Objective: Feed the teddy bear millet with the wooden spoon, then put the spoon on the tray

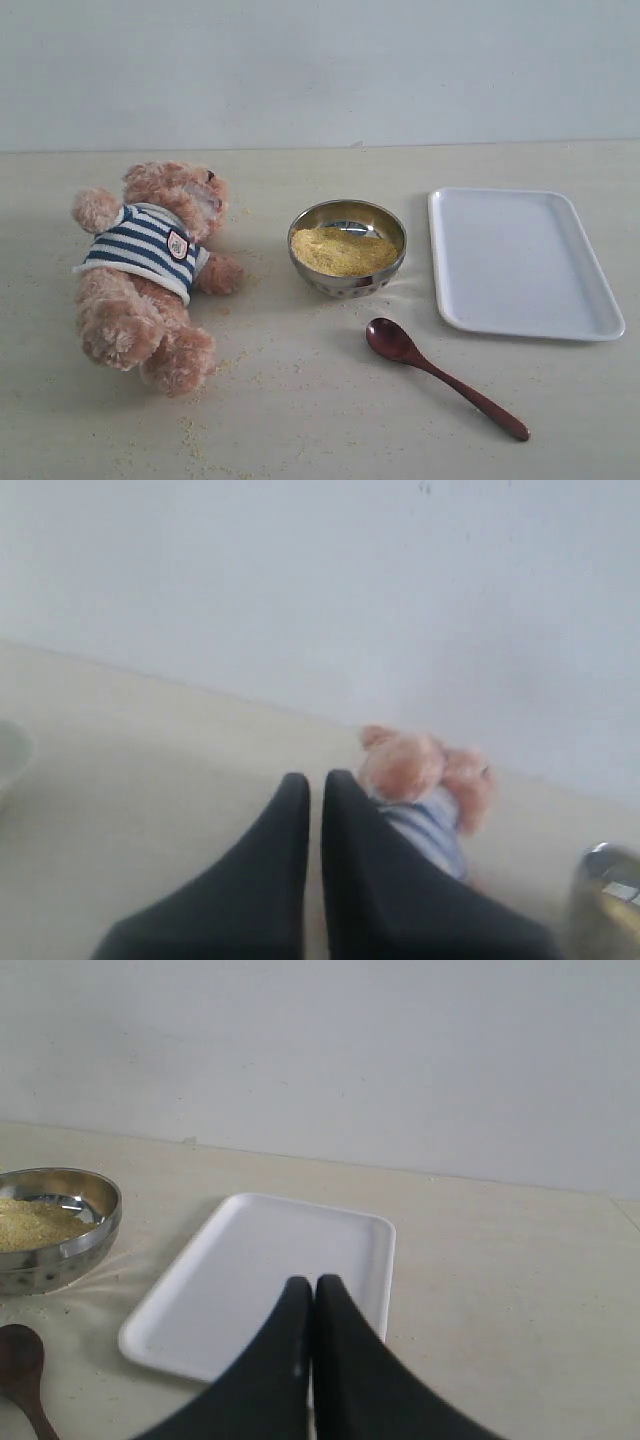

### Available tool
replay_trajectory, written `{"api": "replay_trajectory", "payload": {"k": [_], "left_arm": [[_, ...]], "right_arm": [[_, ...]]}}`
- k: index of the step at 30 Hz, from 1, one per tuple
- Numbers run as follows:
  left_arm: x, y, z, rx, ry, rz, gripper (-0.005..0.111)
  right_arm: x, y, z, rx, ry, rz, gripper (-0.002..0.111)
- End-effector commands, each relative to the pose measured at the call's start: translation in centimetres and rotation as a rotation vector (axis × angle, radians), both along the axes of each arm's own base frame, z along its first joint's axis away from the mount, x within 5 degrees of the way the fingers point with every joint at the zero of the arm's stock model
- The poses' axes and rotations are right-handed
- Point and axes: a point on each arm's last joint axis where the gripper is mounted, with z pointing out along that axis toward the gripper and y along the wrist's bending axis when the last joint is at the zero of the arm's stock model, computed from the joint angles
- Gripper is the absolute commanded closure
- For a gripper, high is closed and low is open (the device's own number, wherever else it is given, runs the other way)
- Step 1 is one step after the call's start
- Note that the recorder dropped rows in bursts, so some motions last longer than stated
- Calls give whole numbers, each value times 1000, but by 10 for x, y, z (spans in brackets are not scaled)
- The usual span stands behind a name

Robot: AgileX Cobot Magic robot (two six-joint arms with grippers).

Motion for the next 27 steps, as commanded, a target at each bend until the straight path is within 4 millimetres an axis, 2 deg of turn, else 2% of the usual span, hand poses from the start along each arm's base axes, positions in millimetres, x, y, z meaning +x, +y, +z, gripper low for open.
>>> {"api": "replay_trajectory", "payload": {"k": [1,9,17,22,24,27], "left_arm": [[0,-1,6,-472,-76,-9,102],[-1,1,9,-717,-121,0,102],[0,-8,5,-738,-36,-82,102],[-1,-16,4,-833,7,-158,102],[-3,-20,12,-799,-7,-218,102],[-8,-26,36,-700,-105,-313,102]], "right_arm": [[0,0,0,-3,-9,-6,108],[0,0,0,-3,-9,-6,108],[0,0,0,-3,-9,-6,108],[0,0,0,-3,-9,-6,108],[0,0,0,-3,-9,-6,108],[0,0,0,-3,-9,-6,108]]}}
